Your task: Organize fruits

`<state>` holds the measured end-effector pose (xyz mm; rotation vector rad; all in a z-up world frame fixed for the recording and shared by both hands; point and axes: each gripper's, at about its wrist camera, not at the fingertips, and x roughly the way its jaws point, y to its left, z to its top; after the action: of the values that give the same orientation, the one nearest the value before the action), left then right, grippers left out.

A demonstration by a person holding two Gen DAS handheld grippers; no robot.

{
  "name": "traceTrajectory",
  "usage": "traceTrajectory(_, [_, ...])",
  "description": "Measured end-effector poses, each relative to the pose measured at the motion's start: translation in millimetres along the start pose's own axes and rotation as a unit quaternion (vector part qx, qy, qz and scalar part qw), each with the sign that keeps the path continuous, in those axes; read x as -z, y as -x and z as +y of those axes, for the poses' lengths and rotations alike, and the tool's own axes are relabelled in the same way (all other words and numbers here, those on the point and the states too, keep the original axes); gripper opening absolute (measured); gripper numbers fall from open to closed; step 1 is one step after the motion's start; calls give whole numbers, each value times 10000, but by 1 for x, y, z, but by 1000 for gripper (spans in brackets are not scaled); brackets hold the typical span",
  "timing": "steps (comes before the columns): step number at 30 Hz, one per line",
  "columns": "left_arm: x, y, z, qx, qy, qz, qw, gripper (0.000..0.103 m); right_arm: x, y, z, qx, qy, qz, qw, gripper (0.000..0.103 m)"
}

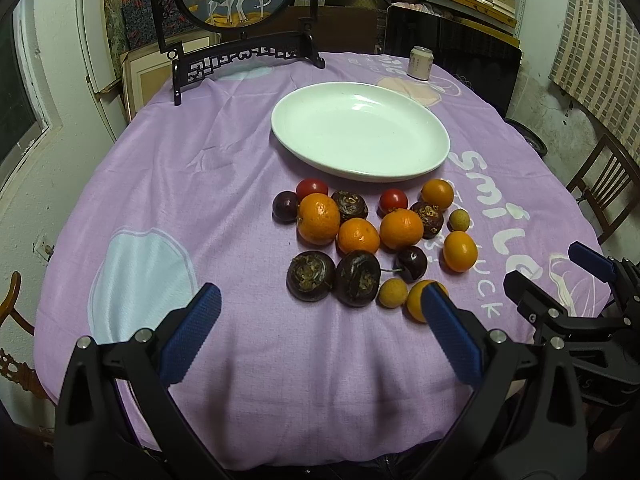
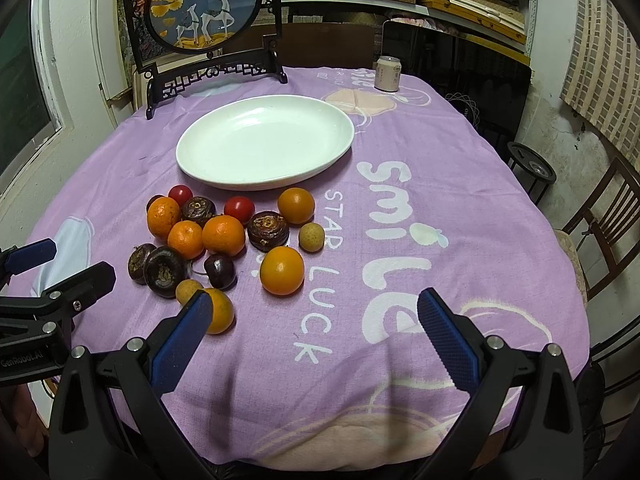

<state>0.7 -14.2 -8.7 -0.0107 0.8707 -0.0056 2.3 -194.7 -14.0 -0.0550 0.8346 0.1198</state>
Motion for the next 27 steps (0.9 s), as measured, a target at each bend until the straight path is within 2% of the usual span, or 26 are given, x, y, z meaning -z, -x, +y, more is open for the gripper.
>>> traceTrajectory(27, [3, -1, 4, -72, 5, 15, 10000, 101, 4, -4, 3, -51, 28, 86, 9999, 102])
